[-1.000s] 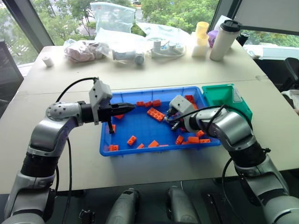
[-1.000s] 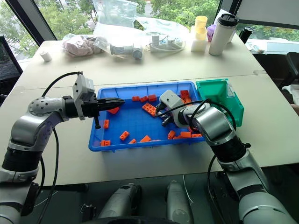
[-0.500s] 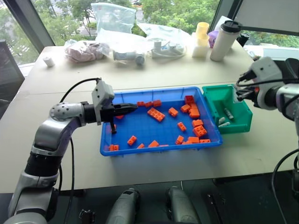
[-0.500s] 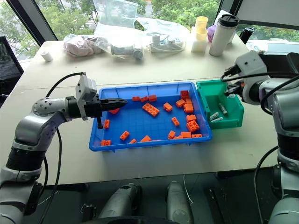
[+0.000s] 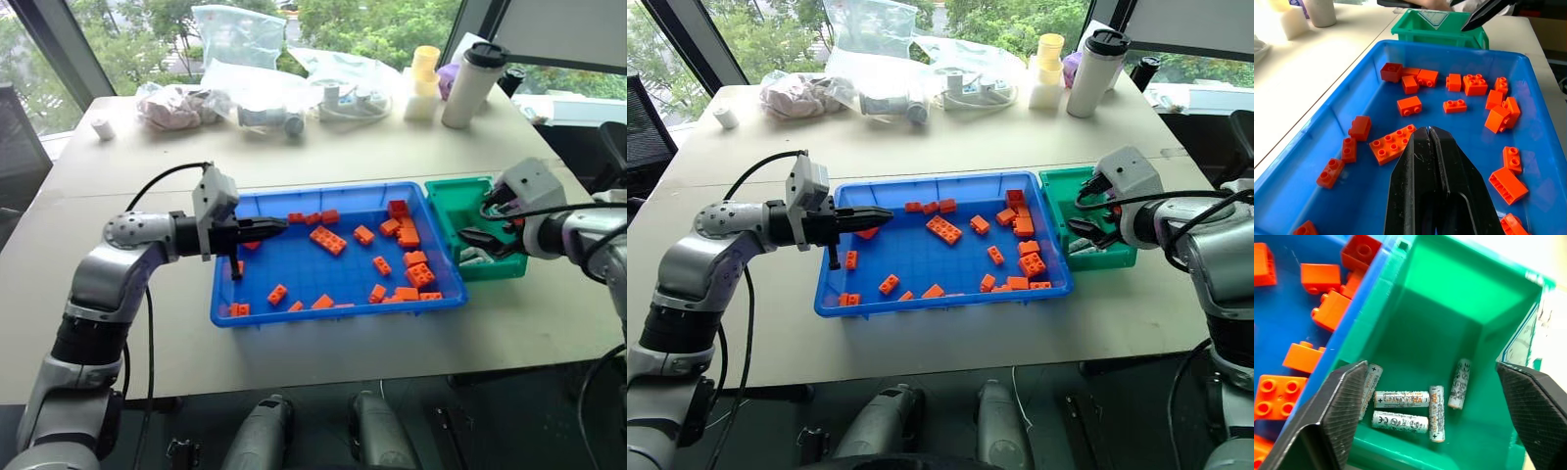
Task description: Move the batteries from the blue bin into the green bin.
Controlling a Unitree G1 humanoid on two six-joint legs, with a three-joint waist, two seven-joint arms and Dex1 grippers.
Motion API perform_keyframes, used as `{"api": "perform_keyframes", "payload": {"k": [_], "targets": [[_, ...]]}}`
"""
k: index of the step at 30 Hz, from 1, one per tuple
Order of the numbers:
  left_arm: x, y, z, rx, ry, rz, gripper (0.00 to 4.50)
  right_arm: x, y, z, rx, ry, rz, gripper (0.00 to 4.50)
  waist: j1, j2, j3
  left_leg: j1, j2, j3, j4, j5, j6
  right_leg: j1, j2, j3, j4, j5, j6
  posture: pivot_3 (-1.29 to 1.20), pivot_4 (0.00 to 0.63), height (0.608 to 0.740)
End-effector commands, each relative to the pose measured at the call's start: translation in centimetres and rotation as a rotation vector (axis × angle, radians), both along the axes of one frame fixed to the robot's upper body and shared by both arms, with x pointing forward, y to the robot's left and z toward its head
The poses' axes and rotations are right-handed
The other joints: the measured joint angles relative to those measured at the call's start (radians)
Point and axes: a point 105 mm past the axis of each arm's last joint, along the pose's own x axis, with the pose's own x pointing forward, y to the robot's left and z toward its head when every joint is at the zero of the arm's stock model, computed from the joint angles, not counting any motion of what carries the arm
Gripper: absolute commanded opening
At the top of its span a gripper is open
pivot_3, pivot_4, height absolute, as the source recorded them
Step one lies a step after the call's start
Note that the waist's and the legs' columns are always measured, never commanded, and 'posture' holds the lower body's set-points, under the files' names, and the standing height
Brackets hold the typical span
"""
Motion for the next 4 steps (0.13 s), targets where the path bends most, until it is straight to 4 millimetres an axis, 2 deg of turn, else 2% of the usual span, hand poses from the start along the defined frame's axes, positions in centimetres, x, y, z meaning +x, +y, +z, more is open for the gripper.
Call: {"api": "perform_keyframes", "payload": {"k": [1,4], "targets": [[-0.6,0.5,1.0,0.009,-0.031,-0.019,0.00,-2.1,2.1,1.6,-0.039,-0.042,0.198,4.44,0.000,0.000,0.000,0.000,0.000,0.000,0.000,0.000,0.000,0.000,0.000,0.000,0.000,0.000,0.000,0.00,0.150,0.740],[-0.8,1.1,1.0,0.026,-0.014,-0.025,0.00,-3.4,2.9,1.3,-0.062,-0.023,0.299,4.44,0.000,0.000,0.000,0.000,0.000,0.000,0.001,0.000,0.000,0.001,0.000,0.000,0.000,0.000,0.000,0.00,0.150,0.740]]}}
